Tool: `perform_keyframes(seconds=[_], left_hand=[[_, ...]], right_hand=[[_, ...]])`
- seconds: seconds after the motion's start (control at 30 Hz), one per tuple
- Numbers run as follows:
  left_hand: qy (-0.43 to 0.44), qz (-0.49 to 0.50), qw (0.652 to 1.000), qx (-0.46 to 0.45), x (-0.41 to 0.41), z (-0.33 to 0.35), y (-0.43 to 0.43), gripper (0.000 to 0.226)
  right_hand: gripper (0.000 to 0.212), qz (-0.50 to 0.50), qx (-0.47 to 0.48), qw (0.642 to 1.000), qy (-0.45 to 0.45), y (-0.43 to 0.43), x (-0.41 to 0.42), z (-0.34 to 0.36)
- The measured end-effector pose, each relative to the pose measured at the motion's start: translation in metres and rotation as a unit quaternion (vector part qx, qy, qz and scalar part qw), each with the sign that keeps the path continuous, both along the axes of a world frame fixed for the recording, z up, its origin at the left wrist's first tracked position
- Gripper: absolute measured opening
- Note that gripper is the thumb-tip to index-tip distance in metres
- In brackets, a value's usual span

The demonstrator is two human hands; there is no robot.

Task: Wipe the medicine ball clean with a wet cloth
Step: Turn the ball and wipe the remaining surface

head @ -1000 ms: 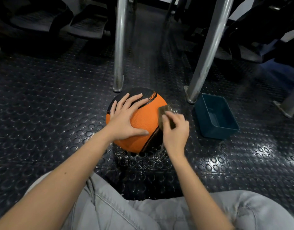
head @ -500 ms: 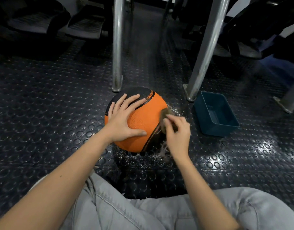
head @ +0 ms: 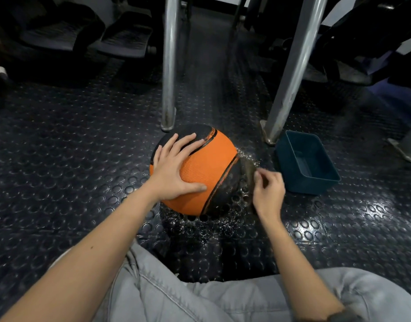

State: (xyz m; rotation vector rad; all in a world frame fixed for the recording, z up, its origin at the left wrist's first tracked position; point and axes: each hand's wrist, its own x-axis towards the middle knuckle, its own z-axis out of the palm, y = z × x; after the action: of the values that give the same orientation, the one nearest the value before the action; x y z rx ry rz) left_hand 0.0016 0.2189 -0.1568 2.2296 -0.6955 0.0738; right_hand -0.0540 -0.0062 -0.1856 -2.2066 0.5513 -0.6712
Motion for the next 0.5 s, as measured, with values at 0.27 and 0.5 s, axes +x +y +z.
perform_keyframes(seconds=[0.27, 0.5], left_hand=[[-0.028, -0.006, 1.000, 0.000, -0.001, -0.004, 0.001, 0.094], [-0.086, 0.041, 0.986, -0.134, -0.013, -0.003, -0.014, 0.045]], right_hand=[[0.025, 0.106, -0.093, 0.990, -0.006, 0.008, 0.009, 0.013], [0.020, 0.103, -0.002, 0.983, -0.152, 0.024, 0.008, 0.053]])
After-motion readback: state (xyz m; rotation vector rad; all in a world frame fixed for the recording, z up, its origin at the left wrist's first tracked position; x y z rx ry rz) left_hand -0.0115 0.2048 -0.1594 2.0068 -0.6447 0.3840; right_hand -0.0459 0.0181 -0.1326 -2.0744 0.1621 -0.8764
